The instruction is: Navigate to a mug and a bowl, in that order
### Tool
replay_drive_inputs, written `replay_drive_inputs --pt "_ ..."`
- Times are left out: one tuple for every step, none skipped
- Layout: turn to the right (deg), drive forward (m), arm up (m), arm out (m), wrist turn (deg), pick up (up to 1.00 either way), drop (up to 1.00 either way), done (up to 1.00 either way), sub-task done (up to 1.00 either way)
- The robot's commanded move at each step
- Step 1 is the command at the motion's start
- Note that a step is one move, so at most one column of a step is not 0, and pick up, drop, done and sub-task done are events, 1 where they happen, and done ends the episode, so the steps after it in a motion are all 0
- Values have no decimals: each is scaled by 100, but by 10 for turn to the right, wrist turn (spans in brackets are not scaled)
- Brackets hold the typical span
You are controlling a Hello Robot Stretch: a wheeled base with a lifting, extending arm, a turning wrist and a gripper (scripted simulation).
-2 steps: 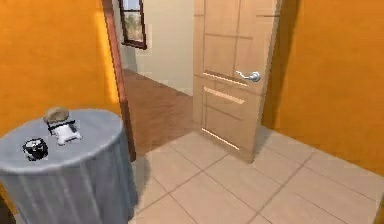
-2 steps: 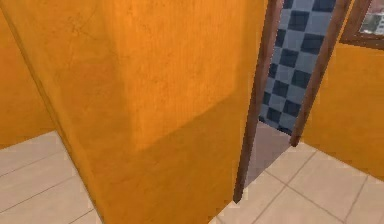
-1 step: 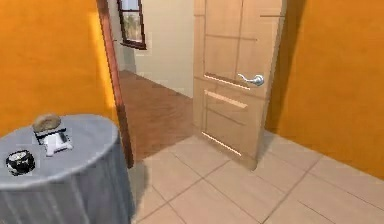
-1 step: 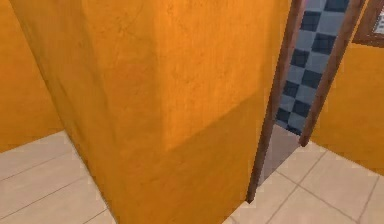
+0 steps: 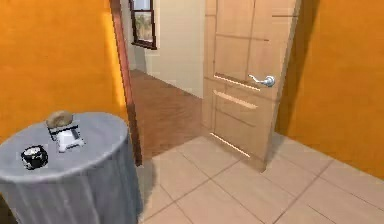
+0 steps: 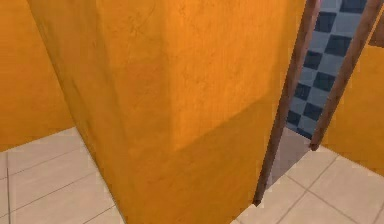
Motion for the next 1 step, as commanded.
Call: replay_drive_inputs --pt "0 75 0 0 0 0 0 0 0"
